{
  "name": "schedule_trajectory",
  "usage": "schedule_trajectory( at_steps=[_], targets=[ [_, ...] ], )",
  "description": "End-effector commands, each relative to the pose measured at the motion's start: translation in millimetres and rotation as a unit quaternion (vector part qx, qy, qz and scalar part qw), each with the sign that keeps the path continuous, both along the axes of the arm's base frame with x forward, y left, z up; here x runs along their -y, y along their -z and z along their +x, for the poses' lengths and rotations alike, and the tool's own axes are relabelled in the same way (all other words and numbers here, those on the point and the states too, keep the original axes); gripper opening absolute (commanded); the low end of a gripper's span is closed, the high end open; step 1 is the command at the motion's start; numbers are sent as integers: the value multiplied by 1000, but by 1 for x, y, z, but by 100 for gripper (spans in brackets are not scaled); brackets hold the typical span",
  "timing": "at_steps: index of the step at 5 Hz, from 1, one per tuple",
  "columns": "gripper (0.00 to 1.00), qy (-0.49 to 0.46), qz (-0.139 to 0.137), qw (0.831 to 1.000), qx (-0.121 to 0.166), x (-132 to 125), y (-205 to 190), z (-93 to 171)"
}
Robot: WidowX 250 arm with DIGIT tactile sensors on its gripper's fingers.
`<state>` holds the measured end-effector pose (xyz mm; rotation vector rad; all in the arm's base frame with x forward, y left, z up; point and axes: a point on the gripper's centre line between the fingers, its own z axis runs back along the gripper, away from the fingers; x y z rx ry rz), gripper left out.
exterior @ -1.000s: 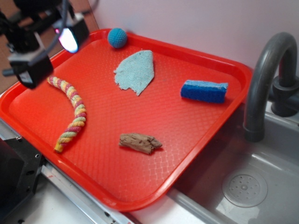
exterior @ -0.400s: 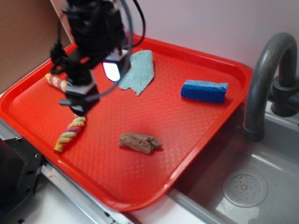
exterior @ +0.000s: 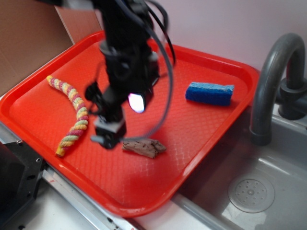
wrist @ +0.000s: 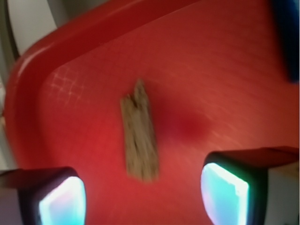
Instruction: Grab the wood chip.
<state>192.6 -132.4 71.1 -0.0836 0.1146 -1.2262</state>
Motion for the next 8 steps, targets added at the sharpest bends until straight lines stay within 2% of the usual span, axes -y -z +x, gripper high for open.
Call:
schedule_trajectory(
  at_steps=[1,3,4,6,7,8],
  targets=[
    [100,29,33,999,-8,15,22,-11],
    [100,21,73,997,-12,18,39,-11],
    [100,29,103,994,1,23,45,-15],
    [100,42,133,990,17,26,48,-25],
    [17,39,136,990,28,27,46,-28],
    [0,16,138,989,41,27,41,-30]
  ],
)
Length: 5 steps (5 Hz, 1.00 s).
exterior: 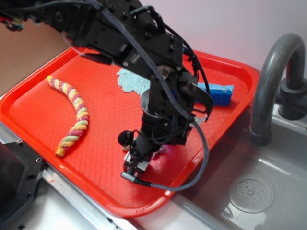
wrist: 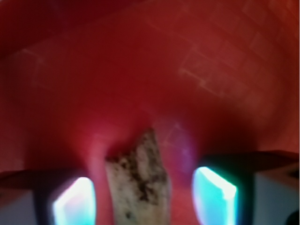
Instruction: Grab the wood chip.
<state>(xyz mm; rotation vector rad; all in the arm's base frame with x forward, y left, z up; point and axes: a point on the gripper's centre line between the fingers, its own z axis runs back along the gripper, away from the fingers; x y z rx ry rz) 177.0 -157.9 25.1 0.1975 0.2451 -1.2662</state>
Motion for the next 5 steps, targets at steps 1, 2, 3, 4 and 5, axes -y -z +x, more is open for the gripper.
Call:
schedule_trajectory(
  at_steps=[1,2,3,4,5],
  targets=[
    [0,-16,2,1000,23,2,-5,-16],
    [0,-28,0,999,31,-2,-9,-13],
    [0,-78,-17,995,53,-14,-32,5],
    [0,-157,-53,984,59,-29,-68,24],
    [0,-280,-95,953,63,-48,-117,42]
  ],
)
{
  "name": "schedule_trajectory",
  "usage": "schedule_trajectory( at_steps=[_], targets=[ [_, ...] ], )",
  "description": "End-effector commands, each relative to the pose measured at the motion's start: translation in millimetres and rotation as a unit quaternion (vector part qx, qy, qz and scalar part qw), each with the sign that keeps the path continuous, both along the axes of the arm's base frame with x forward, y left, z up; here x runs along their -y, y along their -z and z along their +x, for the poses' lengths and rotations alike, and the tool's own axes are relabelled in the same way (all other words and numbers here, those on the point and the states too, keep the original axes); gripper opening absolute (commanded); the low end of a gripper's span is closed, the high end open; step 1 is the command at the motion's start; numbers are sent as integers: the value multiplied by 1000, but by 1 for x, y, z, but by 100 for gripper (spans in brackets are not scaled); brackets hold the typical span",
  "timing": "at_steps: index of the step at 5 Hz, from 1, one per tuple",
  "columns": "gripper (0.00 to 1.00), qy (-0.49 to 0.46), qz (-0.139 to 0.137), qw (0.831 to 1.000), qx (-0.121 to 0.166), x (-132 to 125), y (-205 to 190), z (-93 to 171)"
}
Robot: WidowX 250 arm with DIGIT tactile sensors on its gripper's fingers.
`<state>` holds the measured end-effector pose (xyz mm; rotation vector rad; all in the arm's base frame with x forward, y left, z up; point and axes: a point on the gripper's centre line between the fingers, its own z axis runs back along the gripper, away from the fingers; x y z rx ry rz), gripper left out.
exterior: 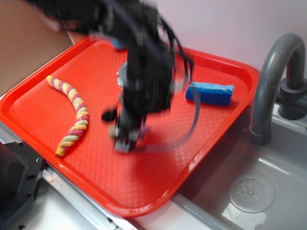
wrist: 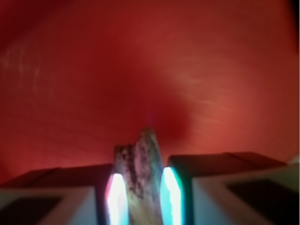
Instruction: Grab the wood chip.
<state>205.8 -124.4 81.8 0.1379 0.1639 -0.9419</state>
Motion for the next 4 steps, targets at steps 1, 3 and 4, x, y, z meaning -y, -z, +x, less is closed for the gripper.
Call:
schedule_trajectory(
  at_steps=[1,3,4],
  targets=[
    [0,-240,-78,964,86,-37,-110,5],
    [0,-468,-157,857,146,-86,-194,-45],
    [0,-500,-153,843,124,-83,-187,-40]
  ],
)
